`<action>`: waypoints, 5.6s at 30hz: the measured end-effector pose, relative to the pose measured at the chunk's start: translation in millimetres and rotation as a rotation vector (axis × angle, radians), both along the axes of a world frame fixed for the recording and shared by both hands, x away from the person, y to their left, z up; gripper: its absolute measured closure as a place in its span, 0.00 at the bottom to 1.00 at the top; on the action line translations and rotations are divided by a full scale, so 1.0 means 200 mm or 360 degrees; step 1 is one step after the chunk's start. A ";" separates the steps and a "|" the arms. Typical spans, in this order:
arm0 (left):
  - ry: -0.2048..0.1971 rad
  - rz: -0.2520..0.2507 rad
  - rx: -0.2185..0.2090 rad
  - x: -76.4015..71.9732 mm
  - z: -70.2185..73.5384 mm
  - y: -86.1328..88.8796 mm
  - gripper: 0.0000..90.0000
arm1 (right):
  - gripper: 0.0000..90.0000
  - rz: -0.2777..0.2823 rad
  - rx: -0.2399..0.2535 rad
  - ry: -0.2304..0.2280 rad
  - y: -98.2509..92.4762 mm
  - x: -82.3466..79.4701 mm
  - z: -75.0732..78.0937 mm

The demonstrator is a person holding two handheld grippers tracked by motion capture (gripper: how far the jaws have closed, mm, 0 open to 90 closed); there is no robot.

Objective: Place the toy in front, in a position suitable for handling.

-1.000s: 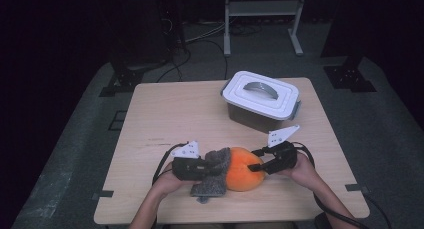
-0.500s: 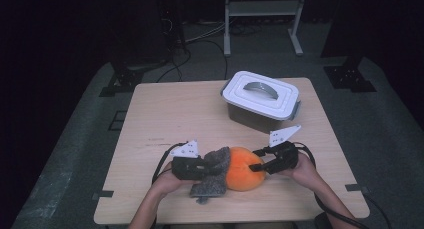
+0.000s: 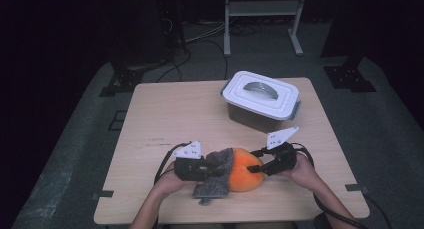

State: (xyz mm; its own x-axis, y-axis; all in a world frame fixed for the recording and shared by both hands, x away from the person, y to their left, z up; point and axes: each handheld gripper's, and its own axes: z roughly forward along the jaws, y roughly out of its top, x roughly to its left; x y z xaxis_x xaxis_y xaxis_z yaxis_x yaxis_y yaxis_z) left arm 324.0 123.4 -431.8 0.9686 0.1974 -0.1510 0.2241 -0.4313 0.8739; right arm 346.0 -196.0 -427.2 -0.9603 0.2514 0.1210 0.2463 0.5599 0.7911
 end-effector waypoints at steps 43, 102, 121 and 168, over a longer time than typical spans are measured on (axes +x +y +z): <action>-0.0060 0.0001 -0.0102 0.00 0.10 0.01 0.84 | 0.48 0.0124 0.0024 -0.0174 0.11 -0.08 0.05; 0.0015 0.0049 -0.0047 0.01 0.07 0.00 0.84 | 0.19 -0.0005 0.0053 0.0099 0.07 0.02 0.01; 0.0007 0.0186 -0.0062 0.04 0.05 0.11 0.83 | 0.44 0.0041 0.0004 -0.0095 0.09 -0.05 0.04; 0.0037 0.0083 -0.0071 0.03 0.01 0.08 0.83 | 0.43 0.0036 0.0000 -0.0124 0.08 -0.05 0.02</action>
